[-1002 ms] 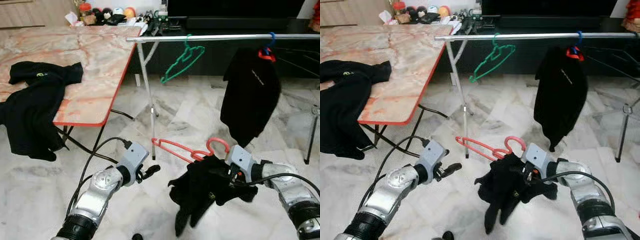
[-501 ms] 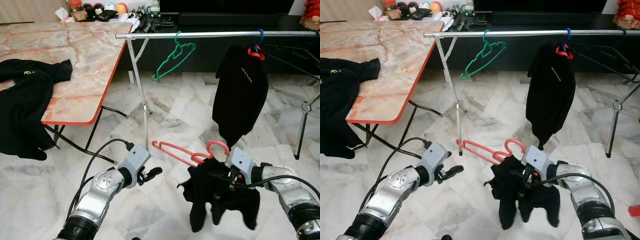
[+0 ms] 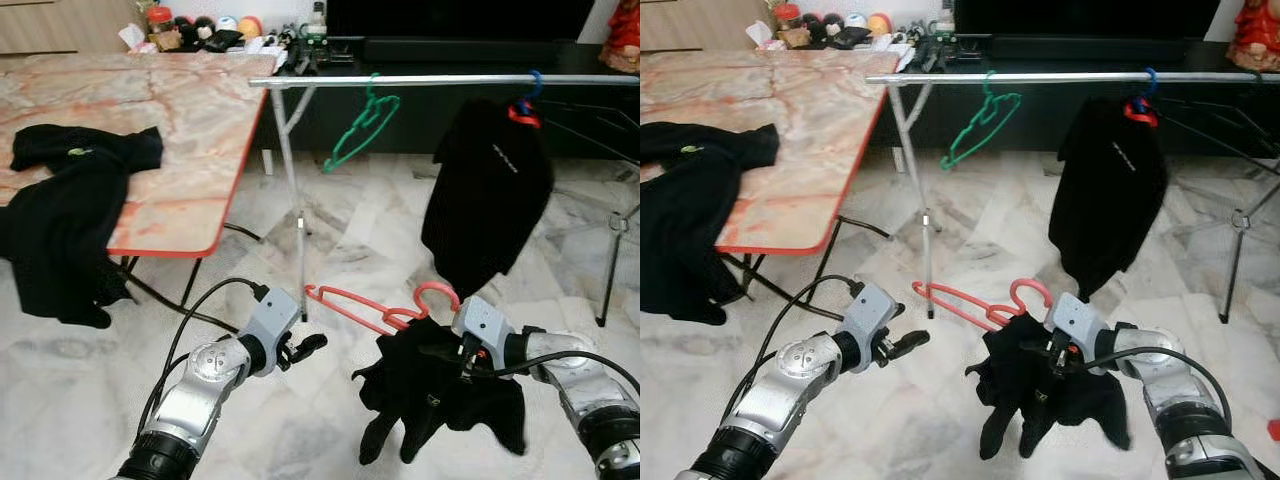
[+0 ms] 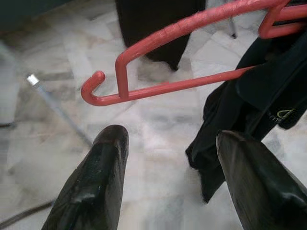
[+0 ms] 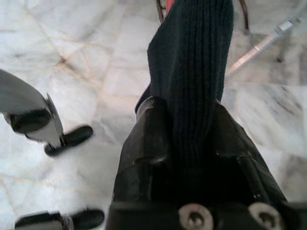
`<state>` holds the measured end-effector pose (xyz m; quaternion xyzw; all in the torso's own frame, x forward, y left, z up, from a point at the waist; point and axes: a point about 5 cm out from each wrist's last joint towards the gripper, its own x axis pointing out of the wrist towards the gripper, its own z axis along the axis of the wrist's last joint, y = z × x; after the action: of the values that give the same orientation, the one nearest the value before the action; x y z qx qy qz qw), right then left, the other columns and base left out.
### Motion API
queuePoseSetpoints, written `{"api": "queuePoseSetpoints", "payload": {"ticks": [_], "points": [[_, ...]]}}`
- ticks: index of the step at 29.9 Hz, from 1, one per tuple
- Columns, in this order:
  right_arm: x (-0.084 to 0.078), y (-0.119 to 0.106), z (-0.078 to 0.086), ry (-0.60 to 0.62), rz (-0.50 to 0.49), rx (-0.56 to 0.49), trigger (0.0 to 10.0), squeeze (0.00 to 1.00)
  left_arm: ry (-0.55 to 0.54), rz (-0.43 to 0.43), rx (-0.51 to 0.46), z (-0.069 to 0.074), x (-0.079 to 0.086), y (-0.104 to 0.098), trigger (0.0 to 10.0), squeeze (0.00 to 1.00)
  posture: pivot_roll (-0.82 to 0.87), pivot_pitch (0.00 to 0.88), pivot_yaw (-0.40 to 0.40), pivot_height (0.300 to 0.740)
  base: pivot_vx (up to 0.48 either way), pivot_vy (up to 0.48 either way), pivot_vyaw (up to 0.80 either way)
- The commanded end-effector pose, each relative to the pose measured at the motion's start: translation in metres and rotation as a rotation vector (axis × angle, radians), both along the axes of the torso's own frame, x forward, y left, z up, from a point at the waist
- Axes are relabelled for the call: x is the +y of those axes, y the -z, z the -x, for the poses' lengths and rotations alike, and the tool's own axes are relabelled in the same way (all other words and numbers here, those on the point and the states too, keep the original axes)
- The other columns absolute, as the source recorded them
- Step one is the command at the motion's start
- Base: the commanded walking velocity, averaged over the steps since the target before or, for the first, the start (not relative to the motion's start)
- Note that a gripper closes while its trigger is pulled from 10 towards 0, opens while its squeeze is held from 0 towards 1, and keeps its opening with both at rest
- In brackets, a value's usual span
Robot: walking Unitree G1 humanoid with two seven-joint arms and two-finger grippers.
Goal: Hang hanger
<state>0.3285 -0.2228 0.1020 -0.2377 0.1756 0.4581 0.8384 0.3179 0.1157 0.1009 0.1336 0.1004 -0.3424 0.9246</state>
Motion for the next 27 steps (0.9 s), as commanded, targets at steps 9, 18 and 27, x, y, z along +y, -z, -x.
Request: {"api": "queuePoseSetpoints", "payload": {"ticks": [9, 18, 27], "points": [[0.0013, -0.0037, -0.0011, -0.013, -0.008, -0.020, 0.0, 0.00, 0.005, 0.020, -0.022, 0.0016, -0.0021, -0.0033, 10.0, 0.00, 0.07, 0.170, 0.035, 0.740, 0.000, 0.000, 0.00], [0.0026, -0.0031, -0.0009, -0.017, -0.010, -0.019, 0.0, 0.00, 0.028, 0.002, -0.020, 0.0032, -0.0061, -0.0021, 10.0, 0.00, 0.07, 0.167, 0.036, 0.740, 0.340, -0.335, 0.00], [0.0032, -0.0026, -0.0006, -0.020, -0.012, -0.016, 0.0, 0.00, 0.027, 0.000, -0.021, 0.0029, -0.0065, -0.0022, 10.0, 0.00, 0.07, 0.167, 0.038, 0.740, 0.338, -0.287, 0.00]]}}
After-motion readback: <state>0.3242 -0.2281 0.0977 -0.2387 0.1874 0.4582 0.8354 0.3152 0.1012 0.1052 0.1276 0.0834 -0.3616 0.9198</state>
